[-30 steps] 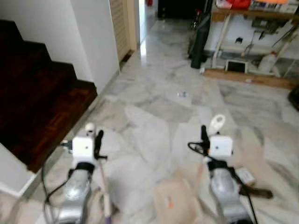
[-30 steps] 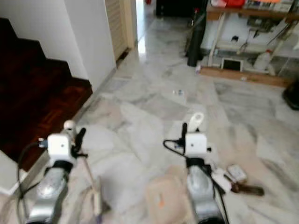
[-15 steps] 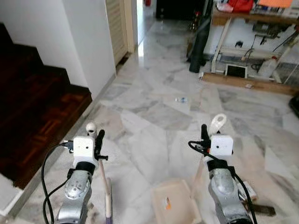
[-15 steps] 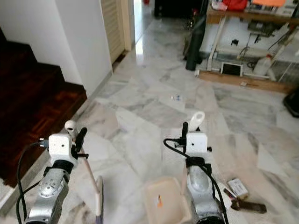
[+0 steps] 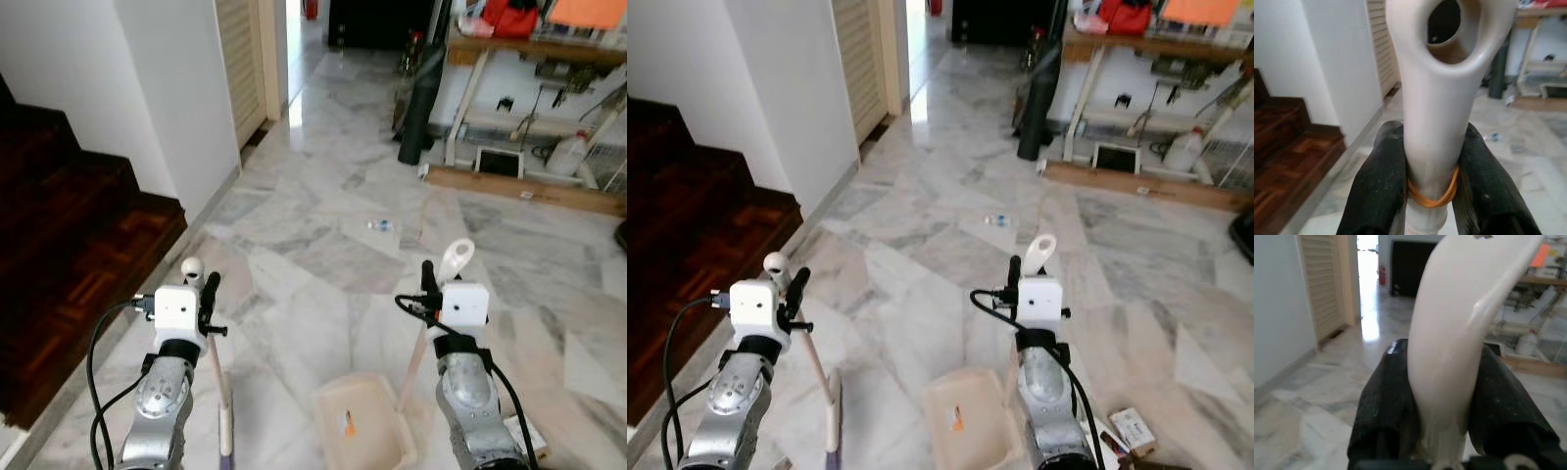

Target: Sweep floor

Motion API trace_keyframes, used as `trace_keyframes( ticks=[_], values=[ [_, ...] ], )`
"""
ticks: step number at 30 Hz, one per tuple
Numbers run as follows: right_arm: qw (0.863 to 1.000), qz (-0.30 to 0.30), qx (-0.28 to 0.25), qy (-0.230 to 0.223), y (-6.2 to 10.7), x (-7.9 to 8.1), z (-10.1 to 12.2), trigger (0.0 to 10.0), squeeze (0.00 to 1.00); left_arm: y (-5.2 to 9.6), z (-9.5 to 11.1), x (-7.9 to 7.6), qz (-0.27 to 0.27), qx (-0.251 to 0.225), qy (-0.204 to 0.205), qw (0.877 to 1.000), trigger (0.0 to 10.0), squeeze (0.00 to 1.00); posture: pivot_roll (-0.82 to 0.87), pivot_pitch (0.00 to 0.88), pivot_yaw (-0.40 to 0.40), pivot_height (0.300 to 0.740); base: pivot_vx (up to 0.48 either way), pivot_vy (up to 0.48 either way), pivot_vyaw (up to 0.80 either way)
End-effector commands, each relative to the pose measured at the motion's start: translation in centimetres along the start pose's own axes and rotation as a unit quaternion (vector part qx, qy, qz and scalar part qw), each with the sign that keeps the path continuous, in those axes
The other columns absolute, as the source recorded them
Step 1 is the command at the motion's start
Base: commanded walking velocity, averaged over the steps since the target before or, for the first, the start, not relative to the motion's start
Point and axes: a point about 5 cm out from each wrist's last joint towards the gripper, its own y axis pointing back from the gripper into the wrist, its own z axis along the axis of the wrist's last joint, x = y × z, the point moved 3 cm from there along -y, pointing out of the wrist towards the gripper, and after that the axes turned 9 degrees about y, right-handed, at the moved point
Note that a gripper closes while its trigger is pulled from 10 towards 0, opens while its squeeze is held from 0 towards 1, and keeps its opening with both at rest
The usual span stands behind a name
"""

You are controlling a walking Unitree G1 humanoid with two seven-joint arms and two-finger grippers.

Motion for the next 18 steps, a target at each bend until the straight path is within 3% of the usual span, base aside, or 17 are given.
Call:
trace_keyframes(
  ticks=[1, 18],
  values=[
    [1.0, 0.002, -0.031, -0.001, -0.8, 0.36, 1.66, 10.0, 0.0, -0.47, 1.57, 0.61, 0.003, -0.03, -0.008, 1.0, 10.0, 0.0, 0.07, 0.0, -0.002, 0.74, 0.386, 0.0, 0.0],
    [0.999, 0.006, -0.032, -0.005, -0.88, 0.65, 1.76, 10.0, 0.0, -0.47, 1.64, 0.62, 0.004, -0.03, -0.008, 1.0, 10.0, 0.0, 0.08, 0.0, -0.003, 0.74, 0.384, 0.0, 0.0]
  ],
)
